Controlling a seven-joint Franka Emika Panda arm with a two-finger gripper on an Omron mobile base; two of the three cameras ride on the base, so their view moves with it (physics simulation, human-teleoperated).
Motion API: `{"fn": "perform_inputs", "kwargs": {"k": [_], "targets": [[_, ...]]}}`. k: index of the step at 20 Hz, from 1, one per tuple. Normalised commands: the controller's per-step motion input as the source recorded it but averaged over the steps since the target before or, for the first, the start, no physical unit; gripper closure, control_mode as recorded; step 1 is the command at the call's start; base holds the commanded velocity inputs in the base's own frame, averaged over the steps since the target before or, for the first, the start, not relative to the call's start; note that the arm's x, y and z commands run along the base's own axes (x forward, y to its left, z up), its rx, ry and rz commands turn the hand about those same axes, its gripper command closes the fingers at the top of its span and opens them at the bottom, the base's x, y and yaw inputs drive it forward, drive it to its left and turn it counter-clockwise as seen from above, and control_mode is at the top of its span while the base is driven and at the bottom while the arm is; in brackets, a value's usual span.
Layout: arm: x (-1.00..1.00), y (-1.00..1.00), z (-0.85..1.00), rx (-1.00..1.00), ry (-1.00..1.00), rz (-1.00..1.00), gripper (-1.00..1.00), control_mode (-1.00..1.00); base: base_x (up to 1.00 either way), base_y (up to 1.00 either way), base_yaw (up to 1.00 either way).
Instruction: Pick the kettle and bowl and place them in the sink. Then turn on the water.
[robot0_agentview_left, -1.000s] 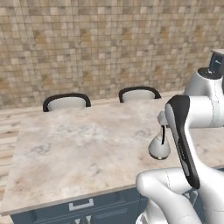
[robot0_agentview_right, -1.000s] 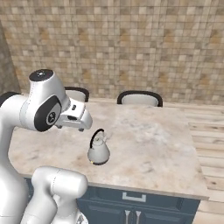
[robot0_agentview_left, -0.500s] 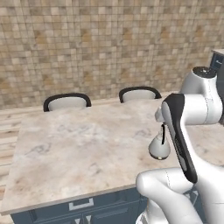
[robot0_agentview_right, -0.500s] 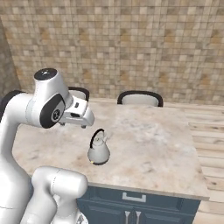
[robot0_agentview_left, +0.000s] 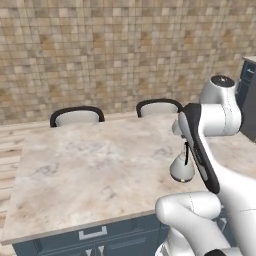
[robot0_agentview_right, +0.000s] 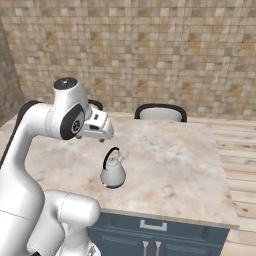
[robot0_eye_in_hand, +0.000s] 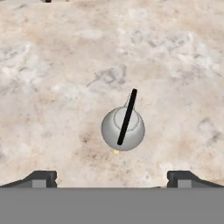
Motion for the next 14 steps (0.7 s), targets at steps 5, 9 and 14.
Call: {"fn": "perform_inputs", "kwargs": {"k": [5,9,14], "targets": [[0.14,-0.05,-0.18,0.06,0.0,-0.07,-1.0,-1.0,0.0,0.0,0.0],[0.13,-0.03,-0.16,0.08,0.0,-0.09,-1.0,-1.0,0.0,0.0,0.0],[0.05,-0.1,-0.14,0.1,0.0,-0.07,-1.0,-1.0,0.0,0.0,0.0]]}}
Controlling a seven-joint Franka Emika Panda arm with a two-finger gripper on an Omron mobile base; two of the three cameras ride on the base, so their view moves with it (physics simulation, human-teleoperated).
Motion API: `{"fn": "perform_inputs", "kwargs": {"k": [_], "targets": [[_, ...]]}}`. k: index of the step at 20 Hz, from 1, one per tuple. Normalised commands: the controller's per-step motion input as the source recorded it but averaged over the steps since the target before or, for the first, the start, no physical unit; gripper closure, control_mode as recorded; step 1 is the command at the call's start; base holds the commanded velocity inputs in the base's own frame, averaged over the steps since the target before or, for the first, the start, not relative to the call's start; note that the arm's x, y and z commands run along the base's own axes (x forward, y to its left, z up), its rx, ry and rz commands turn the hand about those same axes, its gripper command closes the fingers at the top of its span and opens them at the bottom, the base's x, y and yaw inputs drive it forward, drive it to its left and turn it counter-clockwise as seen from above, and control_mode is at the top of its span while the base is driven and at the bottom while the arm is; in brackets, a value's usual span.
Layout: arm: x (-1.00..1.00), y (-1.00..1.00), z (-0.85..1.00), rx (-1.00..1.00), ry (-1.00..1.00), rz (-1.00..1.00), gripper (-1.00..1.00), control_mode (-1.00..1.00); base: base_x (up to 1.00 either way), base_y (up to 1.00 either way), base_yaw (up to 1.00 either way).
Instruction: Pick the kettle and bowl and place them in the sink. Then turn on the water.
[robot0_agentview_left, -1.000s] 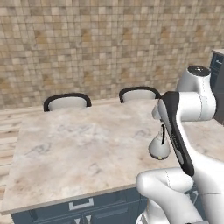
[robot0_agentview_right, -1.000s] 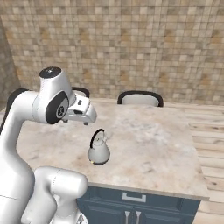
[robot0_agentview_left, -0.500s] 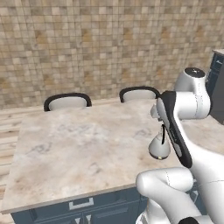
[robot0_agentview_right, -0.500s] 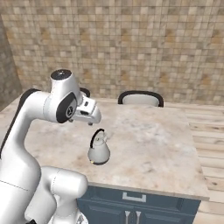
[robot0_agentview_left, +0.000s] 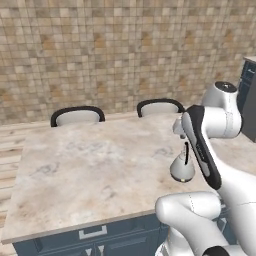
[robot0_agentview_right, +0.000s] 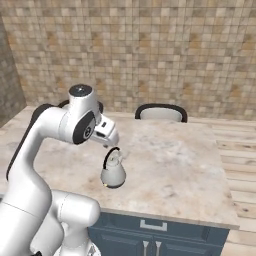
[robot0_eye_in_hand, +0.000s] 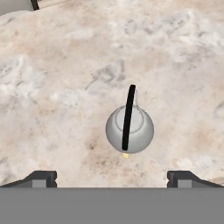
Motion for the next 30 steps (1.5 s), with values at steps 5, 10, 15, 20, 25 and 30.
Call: {"fn": "perform_inputs", "kwargs": {"k": [5,10,15,20,25,30], "targets": [[0.01,-0.1,-0.11,0.05,0.0,-0.06,-1.0,-1.0,0.0,0.0,0.0],[0.0,-0.12,-0.14,0.0,0.0,-0.06,-1.0,-1.0,0.0,0.0,0.0],[0.07,-0.02,-0.19,0.0,0.0,-0.07,-1.0,-1.0,0.0,0.0,0.0],[0.24,0.0,-0.1,0.0,0.0,-0.08,-1.0,-1.0,0.0,0.0,0.0],[0.32,0.0,-0.04,0.0,0.01,-0.08,-1.0,-1.0,0.0,0.0,0.0],[0.2,-0.02,-0.05,0.0,0.02,-0.06,-1.0,-1.0,0.0,0.0,0.0]]}}
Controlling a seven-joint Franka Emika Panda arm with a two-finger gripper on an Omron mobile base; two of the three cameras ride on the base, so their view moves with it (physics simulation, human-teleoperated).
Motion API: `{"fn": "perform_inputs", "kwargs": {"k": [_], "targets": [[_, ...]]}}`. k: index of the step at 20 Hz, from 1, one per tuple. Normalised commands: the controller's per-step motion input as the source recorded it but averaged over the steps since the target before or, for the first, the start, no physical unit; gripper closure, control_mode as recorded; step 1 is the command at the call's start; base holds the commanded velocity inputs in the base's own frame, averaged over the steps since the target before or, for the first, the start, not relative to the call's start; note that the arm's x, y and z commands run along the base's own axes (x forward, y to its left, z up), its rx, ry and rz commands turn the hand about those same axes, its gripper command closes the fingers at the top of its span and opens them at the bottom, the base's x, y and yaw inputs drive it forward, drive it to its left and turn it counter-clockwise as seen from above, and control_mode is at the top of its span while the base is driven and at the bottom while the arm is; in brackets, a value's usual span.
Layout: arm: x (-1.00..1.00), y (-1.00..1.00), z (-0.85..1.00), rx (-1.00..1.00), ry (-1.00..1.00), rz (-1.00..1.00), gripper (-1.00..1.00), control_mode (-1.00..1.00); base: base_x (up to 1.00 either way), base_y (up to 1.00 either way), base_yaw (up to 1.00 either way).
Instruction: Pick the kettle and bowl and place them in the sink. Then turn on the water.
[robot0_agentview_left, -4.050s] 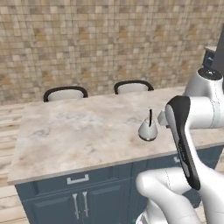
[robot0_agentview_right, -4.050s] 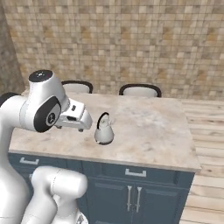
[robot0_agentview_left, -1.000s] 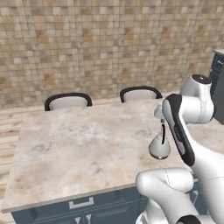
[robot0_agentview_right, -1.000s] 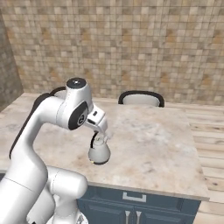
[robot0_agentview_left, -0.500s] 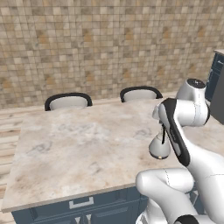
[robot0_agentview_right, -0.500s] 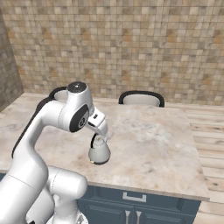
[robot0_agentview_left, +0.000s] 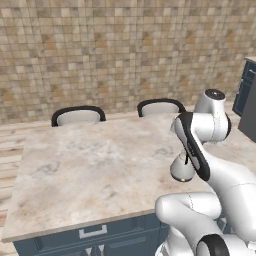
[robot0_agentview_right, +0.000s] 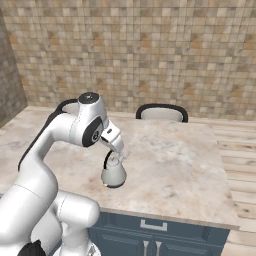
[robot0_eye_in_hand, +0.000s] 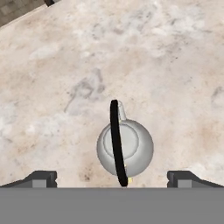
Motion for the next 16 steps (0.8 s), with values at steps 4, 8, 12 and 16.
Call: {"fn": "perform_inputs", "kwargs": {"k": [4,8,12,16], "targets": [[0.05,-0.07,-0.06,0.0,0.03,-0.03,-1.0,-1.0,0.0,0.0,0.0],[0.0,-0.1,-0.13,0.0,0.04,-0.02,-1.0,-1.0,0.0,0.0,0.0],[0.0,-0.07,-0.19,0.0,0.02,-0.01,-1.0,-1.0,0.0,0.0,0.0],[0.01,-0.01,-0.19,0.0,0.0,-0.02,-1.0,-1.0,0.0,0.0,0.0]]}}
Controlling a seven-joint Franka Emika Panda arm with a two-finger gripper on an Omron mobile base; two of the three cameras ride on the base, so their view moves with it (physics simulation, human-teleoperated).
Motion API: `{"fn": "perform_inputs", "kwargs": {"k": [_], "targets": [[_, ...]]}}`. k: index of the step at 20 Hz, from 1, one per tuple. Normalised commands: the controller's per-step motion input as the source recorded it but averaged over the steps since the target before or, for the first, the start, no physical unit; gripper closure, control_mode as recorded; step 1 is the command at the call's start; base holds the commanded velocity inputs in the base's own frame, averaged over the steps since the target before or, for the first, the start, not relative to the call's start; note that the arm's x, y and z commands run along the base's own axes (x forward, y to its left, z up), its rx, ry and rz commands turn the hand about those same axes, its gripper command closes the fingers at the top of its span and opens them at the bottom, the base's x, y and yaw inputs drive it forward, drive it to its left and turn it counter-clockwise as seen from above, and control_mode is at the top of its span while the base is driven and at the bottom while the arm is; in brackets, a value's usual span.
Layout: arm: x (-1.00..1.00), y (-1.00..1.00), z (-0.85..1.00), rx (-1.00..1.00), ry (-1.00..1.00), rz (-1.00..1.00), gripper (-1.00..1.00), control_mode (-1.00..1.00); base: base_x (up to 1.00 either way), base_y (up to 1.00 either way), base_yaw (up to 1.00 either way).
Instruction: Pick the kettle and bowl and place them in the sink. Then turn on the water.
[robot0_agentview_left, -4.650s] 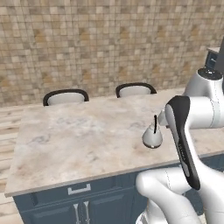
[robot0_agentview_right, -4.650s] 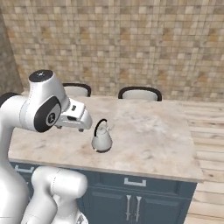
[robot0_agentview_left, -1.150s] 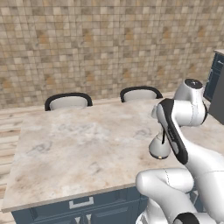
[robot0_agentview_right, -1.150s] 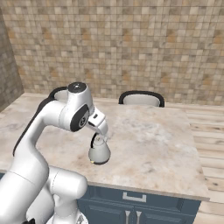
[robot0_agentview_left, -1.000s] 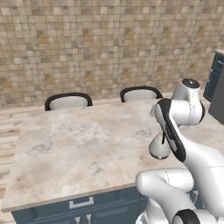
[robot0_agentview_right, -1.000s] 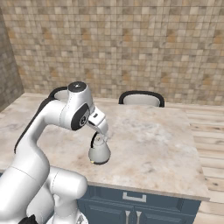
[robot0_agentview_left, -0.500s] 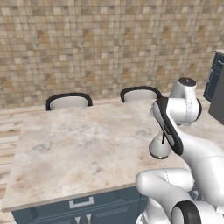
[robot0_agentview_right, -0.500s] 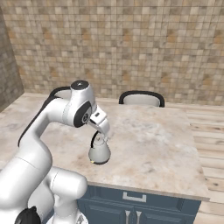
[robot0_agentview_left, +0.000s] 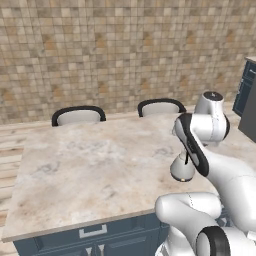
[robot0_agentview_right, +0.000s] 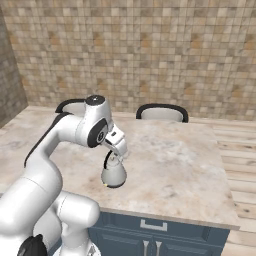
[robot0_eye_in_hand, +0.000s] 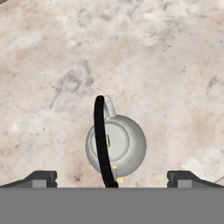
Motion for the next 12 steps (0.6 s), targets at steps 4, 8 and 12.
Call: {"fn": "perform_inputs", "kwargs": {"k": [4,8,12], "targets": [[0.0,0.0,-0.24,0.0,0.0,0.0,-1.0,-1.0,0.0,0.0,0.0],[0.01,0.0,-0.22,0.0,0.0,-0.01,-1.0,-1.0,0.0,0.0,0.0],[0.0,0.0,-0.2,0.0,0.0,-0.01,-1.0,-1.0,0.0,0.0,0.0]]}}
